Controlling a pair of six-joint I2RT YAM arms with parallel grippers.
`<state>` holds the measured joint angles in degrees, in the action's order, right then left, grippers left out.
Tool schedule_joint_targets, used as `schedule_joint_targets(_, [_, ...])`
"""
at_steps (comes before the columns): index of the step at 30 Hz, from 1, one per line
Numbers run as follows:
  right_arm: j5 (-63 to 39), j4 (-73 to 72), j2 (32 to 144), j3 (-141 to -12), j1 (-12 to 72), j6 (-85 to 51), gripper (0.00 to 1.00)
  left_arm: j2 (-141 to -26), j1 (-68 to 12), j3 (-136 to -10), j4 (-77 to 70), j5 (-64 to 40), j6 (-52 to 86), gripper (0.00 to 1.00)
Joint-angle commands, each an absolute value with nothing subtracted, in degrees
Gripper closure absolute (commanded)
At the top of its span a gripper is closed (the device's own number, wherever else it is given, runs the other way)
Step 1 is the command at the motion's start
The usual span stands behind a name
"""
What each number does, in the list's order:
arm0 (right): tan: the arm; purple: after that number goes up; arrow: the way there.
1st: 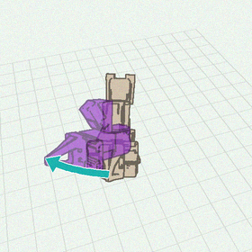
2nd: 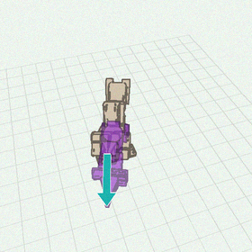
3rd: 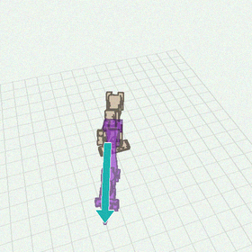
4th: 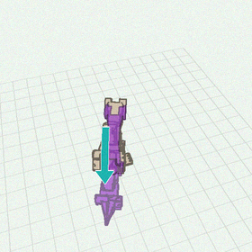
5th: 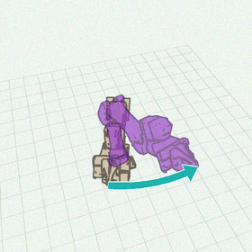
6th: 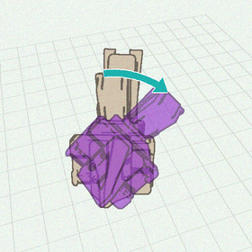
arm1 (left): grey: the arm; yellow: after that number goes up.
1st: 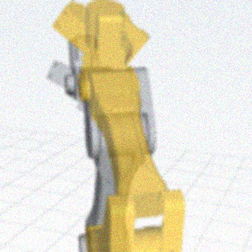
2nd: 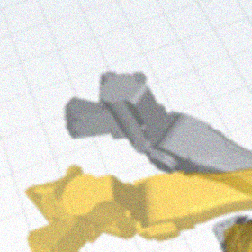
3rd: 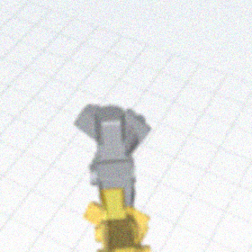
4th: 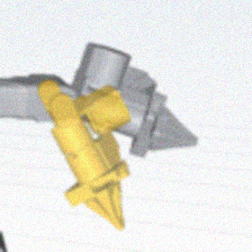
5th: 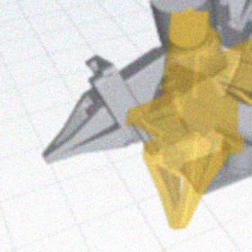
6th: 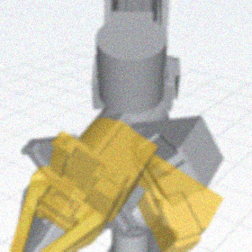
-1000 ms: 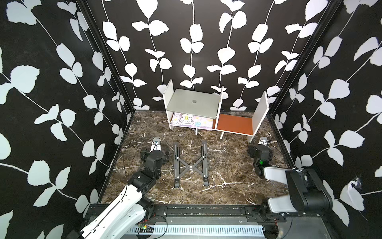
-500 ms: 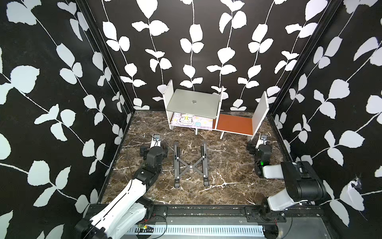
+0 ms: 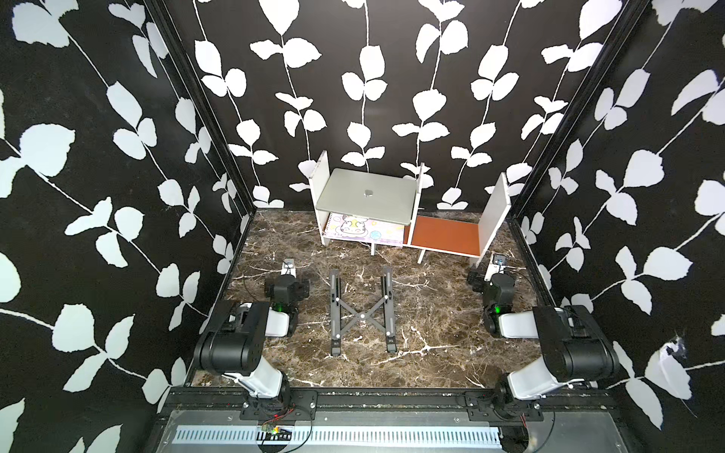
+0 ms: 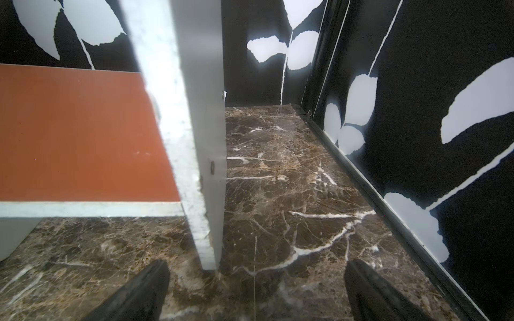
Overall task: Close the laptop lid and set it aside
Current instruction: Reset both arms
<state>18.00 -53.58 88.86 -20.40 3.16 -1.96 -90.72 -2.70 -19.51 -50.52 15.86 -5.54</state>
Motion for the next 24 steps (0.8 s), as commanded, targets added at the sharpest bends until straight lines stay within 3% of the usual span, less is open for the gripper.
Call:
schedule_joint_targets(1, [17.77, -56.20, 88.85, -20.52, 3.25, -1.58, 0.00, -91.21, -1.40, -19.61, -61.67, 7.56, -3.92, 0.01])
schedule_joint_targets(7, [17.75, -56.10, 88.79, -20.52, 3.25, -1.58, 0.00, -89.38, -1.47, -20.52, -56.81, 3.71, -4.86, 0.01])
schedule_joint_targets(13, [17.75, -56.09, 88.77, -20.54, 3.23, -1.58, 0.00, -91.86, -1.63, -9.20, -79.35, -3.27, -7.87, 0.01])
schedule_joint_targets(24, [17.75, -56.16, 88.83, -20.54, 3.25, -1.63, 0.00, -92.24, -2.90, -9.25, -80.41, -4.09, -9.84, 0.01])
